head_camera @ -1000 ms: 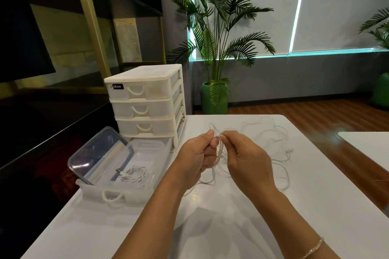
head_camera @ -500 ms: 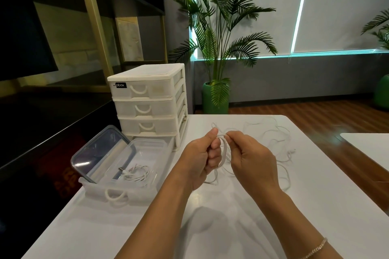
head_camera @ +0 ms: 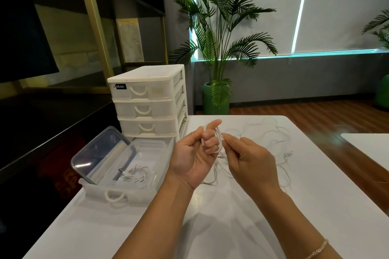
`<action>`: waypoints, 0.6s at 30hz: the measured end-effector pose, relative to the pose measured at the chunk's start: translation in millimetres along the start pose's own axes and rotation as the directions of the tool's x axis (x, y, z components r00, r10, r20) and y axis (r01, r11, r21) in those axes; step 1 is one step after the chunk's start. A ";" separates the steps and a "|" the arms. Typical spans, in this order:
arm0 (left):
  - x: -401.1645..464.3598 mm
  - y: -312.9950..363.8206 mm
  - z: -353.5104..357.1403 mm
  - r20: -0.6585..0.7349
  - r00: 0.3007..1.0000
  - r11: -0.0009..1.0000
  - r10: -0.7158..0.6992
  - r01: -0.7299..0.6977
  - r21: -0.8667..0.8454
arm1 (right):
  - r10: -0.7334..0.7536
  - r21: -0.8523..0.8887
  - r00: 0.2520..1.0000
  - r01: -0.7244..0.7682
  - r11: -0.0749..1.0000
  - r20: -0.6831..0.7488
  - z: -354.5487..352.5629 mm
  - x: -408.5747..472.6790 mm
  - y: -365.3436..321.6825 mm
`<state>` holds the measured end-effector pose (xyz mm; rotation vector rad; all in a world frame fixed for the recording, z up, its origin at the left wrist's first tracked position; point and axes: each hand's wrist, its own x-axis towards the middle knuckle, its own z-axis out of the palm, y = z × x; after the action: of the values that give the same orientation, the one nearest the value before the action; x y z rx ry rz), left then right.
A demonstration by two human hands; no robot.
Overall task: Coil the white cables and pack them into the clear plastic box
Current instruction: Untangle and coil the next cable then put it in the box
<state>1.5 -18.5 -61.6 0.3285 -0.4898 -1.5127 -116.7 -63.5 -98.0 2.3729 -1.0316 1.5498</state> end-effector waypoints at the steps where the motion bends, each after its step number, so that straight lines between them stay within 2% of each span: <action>1: 0.3 1.0 0.4 -0.002 1.000 1.000 0.016 -0.016 0.002 | -0.001 -0.002 1.000 0.001 1.000 0.002 -0.7 0.2 -0.9; 6: 1.2 2.5 0.9 -0.029 0.998 0.997 0.060 -0.059 0.041 | -0.013 -0.020 1.000 0.013 1.000 -0.009 -4.1 0.4 -5.7; 10: 2.5 4.3 -2.5 -0.096 0.983 0.986 0.158 -0.152 0.063 | -0.045 -0.009 0.999 0.046 0.999 0.007 -3.0 -1.2 -7.3; 13: 2.0 8.1 -2.0 -0.139 0.963 0.953 0.229 -0.194 0.232 | -0.089 0.013 0.996 0.089 0.996 -0.004 -4.9 -0.7 -13.0; 15: 0.5 6.3 0.5 -0.141 0.949 0.874 0.283 -0.194 0.447 | -0.099 0.021 0.995 0.100 0.995 -0.026 -7.0 0.8 -14.8; 16: 0.1 4.5 1.5 -0.126 0.942 0.795 0.310 -0.184 0.579 | -0.096 0.024 0.995 0.097 0.995 -0.036 -8.2 2.0 -14.5; 18: 0.1 0.7 1.4 -0.070 0.928 0.563 0.366 -0.161 0.810 | -0.090 0.028 0.995 0.092 0.995 -0.047 -9.2 3.4 -11.7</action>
<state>1.4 -18.4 -60.0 1.0809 -0.9785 -0.8477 -115.9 -52.1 -87.9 2.3569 -0.8843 1.5899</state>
